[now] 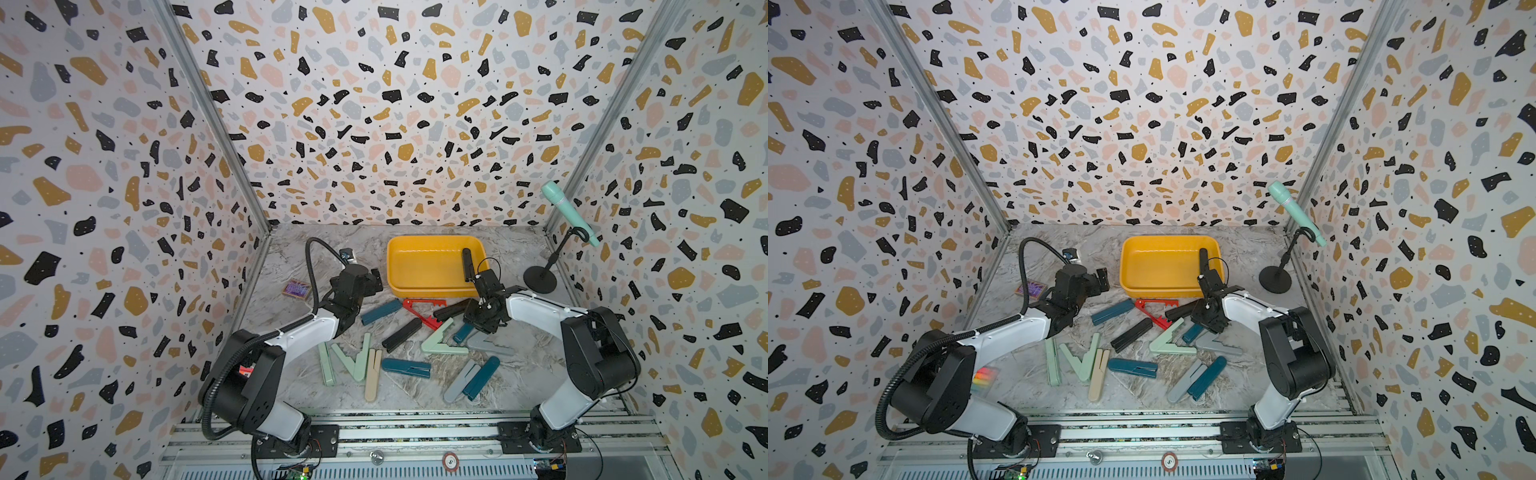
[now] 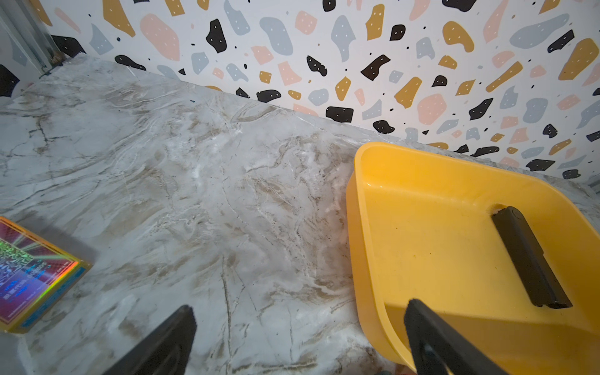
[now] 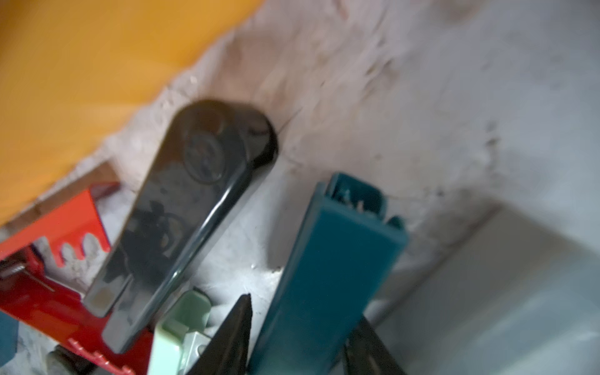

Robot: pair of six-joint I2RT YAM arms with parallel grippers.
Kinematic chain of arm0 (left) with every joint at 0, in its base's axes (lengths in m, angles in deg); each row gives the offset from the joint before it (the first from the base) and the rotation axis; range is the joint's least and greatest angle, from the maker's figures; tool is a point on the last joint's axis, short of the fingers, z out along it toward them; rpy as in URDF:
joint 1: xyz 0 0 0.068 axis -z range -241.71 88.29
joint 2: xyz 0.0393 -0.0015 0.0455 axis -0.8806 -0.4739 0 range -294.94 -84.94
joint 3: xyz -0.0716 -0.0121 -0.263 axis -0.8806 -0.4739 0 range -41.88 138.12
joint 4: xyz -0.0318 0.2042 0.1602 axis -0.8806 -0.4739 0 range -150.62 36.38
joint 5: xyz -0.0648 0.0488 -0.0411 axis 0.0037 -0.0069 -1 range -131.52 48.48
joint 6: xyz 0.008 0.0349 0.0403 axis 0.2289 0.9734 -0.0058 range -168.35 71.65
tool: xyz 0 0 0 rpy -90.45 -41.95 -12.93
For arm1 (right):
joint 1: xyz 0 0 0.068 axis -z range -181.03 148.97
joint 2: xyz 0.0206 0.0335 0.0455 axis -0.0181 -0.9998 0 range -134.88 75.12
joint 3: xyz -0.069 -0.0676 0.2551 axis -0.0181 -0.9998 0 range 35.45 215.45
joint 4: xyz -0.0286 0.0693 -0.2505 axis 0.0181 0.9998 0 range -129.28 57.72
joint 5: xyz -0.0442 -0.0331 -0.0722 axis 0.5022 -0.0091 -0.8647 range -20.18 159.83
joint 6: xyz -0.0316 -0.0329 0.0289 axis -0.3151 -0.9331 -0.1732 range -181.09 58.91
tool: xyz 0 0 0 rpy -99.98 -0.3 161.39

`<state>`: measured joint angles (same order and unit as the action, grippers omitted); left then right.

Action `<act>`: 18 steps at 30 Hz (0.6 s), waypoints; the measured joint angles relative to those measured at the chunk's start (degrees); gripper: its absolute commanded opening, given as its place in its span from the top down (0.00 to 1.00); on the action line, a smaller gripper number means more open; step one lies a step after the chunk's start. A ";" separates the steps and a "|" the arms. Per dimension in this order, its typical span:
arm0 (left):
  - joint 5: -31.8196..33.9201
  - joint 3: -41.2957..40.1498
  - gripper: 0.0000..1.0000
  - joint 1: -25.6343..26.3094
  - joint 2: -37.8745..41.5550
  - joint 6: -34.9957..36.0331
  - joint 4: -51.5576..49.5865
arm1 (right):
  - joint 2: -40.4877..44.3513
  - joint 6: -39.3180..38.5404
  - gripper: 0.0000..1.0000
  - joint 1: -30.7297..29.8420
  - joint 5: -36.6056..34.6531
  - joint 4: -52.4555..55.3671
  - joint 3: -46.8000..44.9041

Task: Put the pruning pliers into the storage box
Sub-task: Pick up the pruning pliers from the center of the board.

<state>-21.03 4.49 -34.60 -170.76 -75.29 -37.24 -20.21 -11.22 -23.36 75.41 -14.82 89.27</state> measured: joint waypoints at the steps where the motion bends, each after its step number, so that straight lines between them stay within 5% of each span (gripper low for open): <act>1: 0.09 0.00 0.01 0.00 0.04 0.04 -0.02 | -0.15 0.04 0.55 -0.37 0.02 -0.28 0.22; 18: 1.49 -1.03 0.01 -0.04 2.36 0.42 -0.04 | 1.29 0.11 0.79 2.54 -0.42 0.63 0.24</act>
<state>-19.54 3.46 -34.64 -168.40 -74.87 -37.28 -18.92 -11.11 -20.83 74.99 -14.18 89.51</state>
